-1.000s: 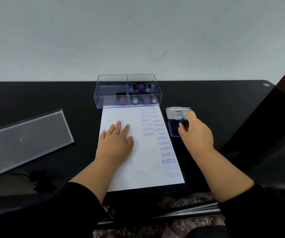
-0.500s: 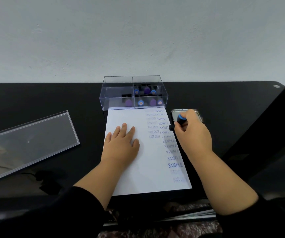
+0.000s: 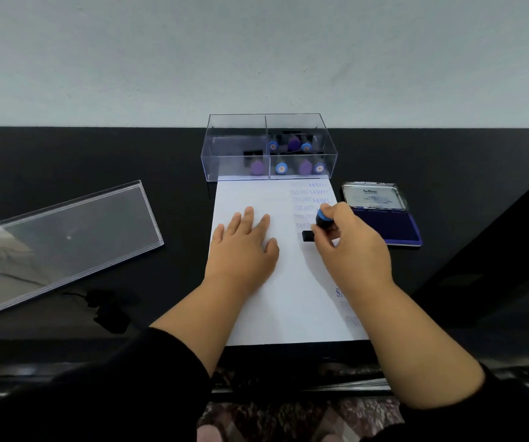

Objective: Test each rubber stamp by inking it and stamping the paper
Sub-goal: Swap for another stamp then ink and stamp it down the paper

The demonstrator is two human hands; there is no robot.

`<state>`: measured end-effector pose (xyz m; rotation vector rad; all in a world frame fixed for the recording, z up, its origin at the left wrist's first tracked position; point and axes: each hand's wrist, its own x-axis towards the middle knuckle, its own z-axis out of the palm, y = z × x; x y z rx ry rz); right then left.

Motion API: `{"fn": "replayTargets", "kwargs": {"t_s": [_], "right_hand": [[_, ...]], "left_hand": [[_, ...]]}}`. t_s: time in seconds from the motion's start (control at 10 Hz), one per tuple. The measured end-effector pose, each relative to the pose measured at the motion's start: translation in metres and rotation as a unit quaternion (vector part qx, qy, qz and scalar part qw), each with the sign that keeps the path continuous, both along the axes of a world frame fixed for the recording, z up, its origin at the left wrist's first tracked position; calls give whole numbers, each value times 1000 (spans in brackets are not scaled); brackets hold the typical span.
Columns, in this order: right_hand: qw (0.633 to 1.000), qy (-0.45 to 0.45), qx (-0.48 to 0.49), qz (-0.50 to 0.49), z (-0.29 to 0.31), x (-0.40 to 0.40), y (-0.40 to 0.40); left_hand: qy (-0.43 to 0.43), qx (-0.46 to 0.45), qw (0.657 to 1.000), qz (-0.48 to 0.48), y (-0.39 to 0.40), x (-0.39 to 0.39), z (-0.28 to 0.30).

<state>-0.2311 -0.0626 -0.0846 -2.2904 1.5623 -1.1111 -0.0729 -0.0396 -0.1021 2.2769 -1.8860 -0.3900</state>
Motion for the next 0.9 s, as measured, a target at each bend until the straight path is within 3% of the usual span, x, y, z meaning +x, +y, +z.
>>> {"fn": "replayTargets", "kwargs": {"t_s": [0.3, 0.5, 0.9], "right_hand": [[1000, 7, -18, 15, -6, 2, 0], [996, 23, -86, 26, -13, 4, -3], [997, 74, -7, 16, -11, 4, 0]], "left_hand": [[-4, 1, 1000, 1, -1, 0, -1], [-2, 3, 1000, 2, 0, 0, 0], [2, 2, 1000, -1, -1, 1, -1]]}}
